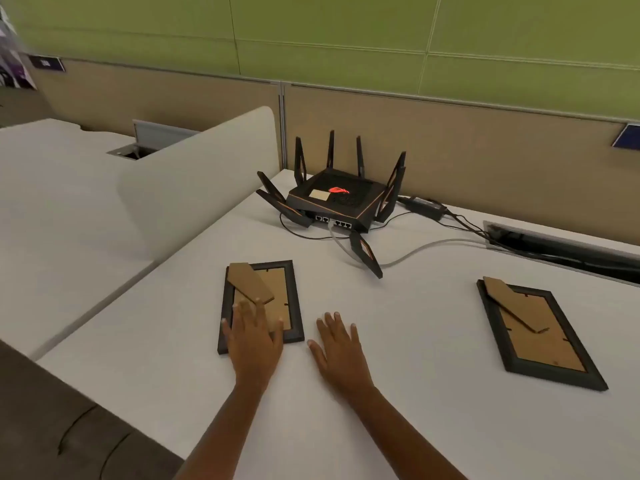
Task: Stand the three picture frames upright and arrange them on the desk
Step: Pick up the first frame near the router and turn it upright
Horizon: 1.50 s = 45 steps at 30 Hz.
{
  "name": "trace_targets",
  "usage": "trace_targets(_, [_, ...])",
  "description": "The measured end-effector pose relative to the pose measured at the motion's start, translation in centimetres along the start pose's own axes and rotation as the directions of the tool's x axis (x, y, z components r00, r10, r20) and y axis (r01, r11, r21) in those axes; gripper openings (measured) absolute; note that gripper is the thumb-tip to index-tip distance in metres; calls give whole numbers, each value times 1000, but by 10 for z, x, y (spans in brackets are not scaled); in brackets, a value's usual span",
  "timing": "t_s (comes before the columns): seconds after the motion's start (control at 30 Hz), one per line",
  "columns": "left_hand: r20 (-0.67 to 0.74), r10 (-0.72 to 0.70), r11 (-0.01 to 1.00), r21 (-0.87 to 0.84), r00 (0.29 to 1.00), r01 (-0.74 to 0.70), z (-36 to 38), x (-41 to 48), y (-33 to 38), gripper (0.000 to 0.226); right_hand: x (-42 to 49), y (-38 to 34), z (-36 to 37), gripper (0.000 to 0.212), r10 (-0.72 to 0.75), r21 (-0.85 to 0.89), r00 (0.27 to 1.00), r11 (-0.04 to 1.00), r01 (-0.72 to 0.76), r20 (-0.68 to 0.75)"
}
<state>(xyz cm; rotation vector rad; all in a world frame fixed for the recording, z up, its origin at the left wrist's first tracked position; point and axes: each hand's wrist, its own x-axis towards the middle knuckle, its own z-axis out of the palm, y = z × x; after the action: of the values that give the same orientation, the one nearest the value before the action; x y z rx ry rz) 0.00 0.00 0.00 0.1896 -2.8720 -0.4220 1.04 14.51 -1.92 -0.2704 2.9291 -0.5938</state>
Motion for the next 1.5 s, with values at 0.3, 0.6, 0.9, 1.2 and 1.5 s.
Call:
trace_targets(0.3, [102, -286, 958, 18, 953, 286, -2, 8, -19, 57, 13, -30, 8, 58, 73, 169, 997, 983, -69, -18])
trace_targets(0.6, [137, -390, 907, -115, 911, 406, -18, 23, -12, 40, 24, -59, -9, 50, 306, 564, 952, 781, -267, 28])
trace_targets(0.9, [254, -502, 649, -522, 827, 554, -36, 44, -26, 42, 23, -69, -37, 46, 430, 779, 884, 486, -396, 181])
trace_targets(1.2, [588, -265, 386, -661, 764, 643, -63, 66, -38, 17, 18, -46, -67, 35, 372, 888, 907, 324, -327, 198])
trace_targets(1.5, [747, -122, 5, -658, 654, 753, -88, 73, -4, 21, 18, -11, -113, 26, 345, 925, 934, 377, -51, -89])
